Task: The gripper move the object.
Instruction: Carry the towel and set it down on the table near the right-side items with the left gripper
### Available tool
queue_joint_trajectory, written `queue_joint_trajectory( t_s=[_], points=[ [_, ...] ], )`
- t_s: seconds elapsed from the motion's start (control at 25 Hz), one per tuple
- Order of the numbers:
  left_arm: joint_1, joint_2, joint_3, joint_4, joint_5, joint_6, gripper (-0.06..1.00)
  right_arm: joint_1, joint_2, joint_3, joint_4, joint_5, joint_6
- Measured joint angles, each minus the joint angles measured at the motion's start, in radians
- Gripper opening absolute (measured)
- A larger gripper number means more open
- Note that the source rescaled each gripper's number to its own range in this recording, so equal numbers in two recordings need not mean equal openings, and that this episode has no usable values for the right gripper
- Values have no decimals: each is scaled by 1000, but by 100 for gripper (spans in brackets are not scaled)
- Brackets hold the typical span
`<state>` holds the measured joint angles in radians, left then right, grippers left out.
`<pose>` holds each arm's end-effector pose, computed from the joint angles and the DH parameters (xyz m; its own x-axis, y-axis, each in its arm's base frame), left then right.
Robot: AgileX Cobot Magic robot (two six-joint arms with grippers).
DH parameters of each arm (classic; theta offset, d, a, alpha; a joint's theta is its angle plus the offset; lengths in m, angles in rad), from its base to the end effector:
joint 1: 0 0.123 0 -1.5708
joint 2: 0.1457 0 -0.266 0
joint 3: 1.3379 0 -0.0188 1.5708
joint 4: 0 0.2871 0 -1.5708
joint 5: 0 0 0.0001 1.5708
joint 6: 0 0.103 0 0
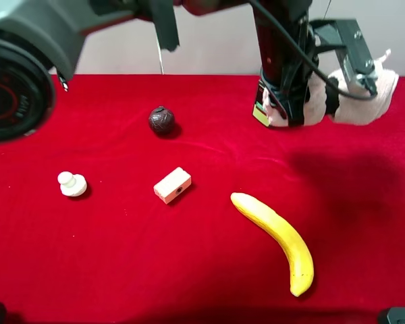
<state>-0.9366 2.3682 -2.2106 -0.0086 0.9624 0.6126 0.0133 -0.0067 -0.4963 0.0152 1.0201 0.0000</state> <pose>0.3287 -0.4481 0.1893 0.0434 0.9045 -0.4242 0.9536 0.0891 0.2876 0.0582 0.0021 0.2922 -0.4169 0.0024 -0.9090 -0.0218 0.9997 0.0126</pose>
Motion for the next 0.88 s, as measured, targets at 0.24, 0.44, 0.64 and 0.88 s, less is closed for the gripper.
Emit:
queue_joint_trajectory(
  t_s=[0.24,0.44,0.64,0.88],
  points=[
    [-13,36,0,-1,-12,45,0,0,0,0,0,0,0],
    [-18,72,-2,-2,-20,49,0,0,0,0,0,0,0],
    [-23,100,-2,-2,-21,50,0,0,0,0,0,0,0],
    [-25,135,-2,-3,-26,50,0,0,0,0,0,0,0]
  ],
)
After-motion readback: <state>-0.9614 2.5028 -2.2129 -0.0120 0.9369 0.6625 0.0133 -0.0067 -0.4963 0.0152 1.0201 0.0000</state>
